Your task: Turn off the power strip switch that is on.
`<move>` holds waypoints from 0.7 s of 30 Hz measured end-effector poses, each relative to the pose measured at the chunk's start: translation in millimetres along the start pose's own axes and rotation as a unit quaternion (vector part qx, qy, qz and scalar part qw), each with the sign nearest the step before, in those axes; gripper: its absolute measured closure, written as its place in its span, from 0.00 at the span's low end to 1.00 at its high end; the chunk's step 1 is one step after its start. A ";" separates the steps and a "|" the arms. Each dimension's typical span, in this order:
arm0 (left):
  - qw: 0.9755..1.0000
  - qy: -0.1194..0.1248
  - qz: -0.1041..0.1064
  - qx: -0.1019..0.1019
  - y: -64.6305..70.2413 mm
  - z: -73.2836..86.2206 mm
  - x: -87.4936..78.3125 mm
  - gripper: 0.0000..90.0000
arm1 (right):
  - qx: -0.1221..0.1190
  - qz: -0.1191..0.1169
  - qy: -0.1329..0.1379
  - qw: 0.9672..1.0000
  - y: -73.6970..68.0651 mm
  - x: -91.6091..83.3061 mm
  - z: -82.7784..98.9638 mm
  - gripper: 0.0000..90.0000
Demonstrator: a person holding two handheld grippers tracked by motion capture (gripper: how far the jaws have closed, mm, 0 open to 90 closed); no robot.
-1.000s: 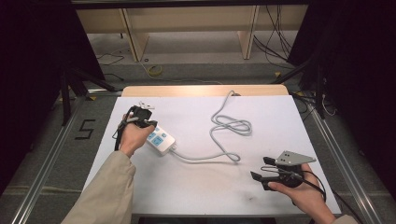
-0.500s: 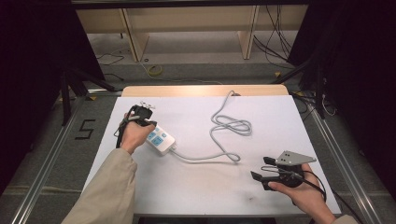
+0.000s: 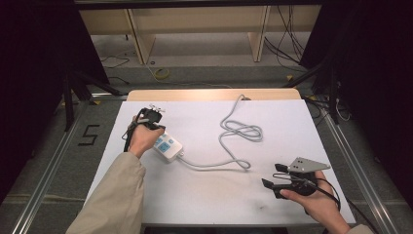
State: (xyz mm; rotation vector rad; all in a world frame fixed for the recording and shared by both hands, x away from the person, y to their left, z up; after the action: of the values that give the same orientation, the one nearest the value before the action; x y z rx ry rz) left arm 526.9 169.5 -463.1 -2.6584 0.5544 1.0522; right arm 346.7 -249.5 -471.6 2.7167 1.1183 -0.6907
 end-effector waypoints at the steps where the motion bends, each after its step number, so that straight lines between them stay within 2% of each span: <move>1: 1.000 -0.001 0.001 -0.001 -0.2 0.1 0.9 1.00 | 0.000 0.000 0.000 1.000 0.0 0.0 0.0 0.29; 12: 1.000 -0.027 0.002 0.003 0.2 2.6 10.2 1.00 | -0.001 -0.001 -0.002 1.000 -0.1 0.3 0.2 0.29; 21: 0.999 -0.038 -0.001 0.002 -1.1 2.5 15.2 1.00 | -0.001 -0.001 -0.002 1.000 -0.2 0.3 0.3 0.29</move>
State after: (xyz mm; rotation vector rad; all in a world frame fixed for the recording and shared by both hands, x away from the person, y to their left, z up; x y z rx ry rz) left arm 536.0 167.4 -475.3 -2.6029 0.5373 1.1457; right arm 346.7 -249.3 -471.9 2.7125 1.1210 -0.6947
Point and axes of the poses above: each handheld gripper's, and its own axes: x roughly forward along the jaws, z roughly out of its underside, y roughly to its right, the point moved 4 cm from there along x, roughly forward along the jaws, and after that the axes turned 8 degrees about y, right-handed, at the moved point
